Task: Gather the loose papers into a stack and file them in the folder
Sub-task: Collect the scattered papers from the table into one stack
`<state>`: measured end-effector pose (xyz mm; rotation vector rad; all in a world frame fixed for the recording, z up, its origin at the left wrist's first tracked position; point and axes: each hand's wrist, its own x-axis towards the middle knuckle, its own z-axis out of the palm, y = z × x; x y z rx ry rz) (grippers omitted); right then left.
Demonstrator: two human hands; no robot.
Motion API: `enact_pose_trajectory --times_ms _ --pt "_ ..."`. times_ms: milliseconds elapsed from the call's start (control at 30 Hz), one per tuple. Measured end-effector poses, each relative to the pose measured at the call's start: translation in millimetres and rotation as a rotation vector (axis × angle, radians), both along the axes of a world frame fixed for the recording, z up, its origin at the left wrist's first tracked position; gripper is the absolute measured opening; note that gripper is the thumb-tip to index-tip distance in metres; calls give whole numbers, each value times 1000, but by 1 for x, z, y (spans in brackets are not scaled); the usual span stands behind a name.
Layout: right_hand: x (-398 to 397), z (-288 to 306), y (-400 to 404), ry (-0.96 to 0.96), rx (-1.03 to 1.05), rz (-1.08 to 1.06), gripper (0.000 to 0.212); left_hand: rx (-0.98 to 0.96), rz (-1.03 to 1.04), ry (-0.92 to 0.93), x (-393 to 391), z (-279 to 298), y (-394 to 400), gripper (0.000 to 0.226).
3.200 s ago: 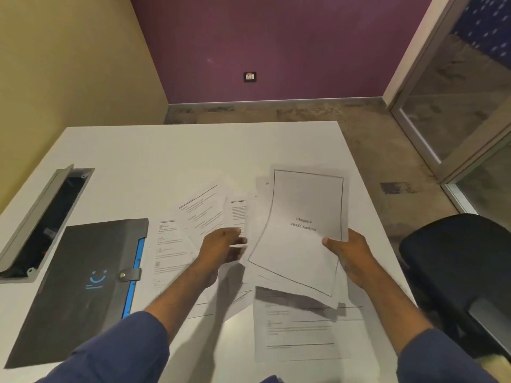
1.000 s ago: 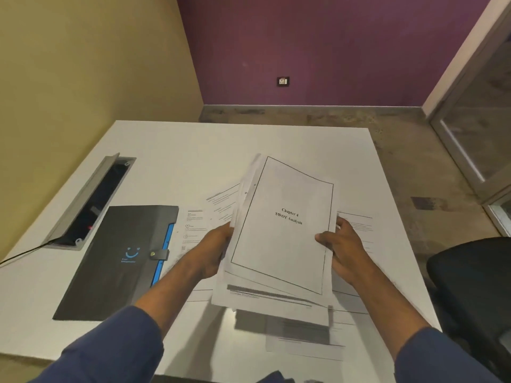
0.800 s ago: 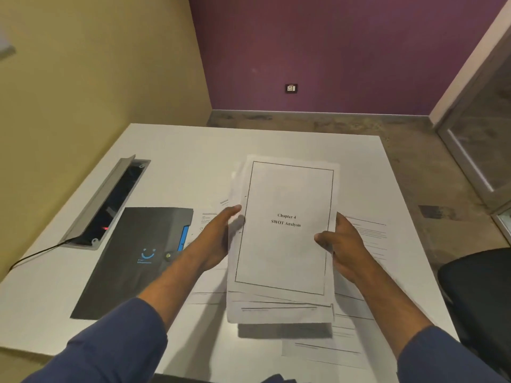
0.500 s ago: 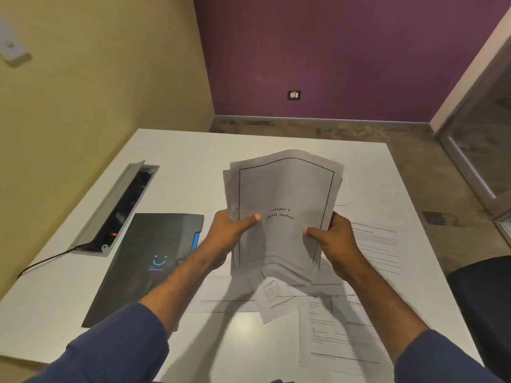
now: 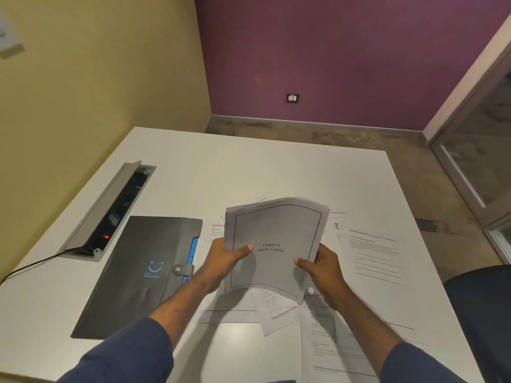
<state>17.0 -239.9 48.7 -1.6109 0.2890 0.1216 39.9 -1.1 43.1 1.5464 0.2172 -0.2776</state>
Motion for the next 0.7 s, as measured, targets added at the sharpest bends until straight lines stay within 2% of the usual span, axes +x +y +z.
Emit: enact_pose_trajectory --times_ms 200,267,333,433,533,633,700 --pt "-2 -13 4 22 -5 -98 25 -77 -26 -60 -9 -4 1 37" --pt "-12 -25 7 76 -52 -53 26 21 -12 -13 -19 -15 -6 34" --pt "-24 -38 12 74 -123 2 36 167 48 2 -28 -25 -13 28" --pt "-33 -43 17 9 -154 13 35 240 107 -3 -30 -23 -19 27" --pt "-28 -38 17 7 -120 1 32 279 123 -24 -26 -17 -18 9" --pt "-22 -30 12 -5 -71 -1 32 339 151 -56 -16 -11 -15 11" --pt "-19 -30 5 17 -71 22 31 386 166 -46 -10 -9 -9 21"
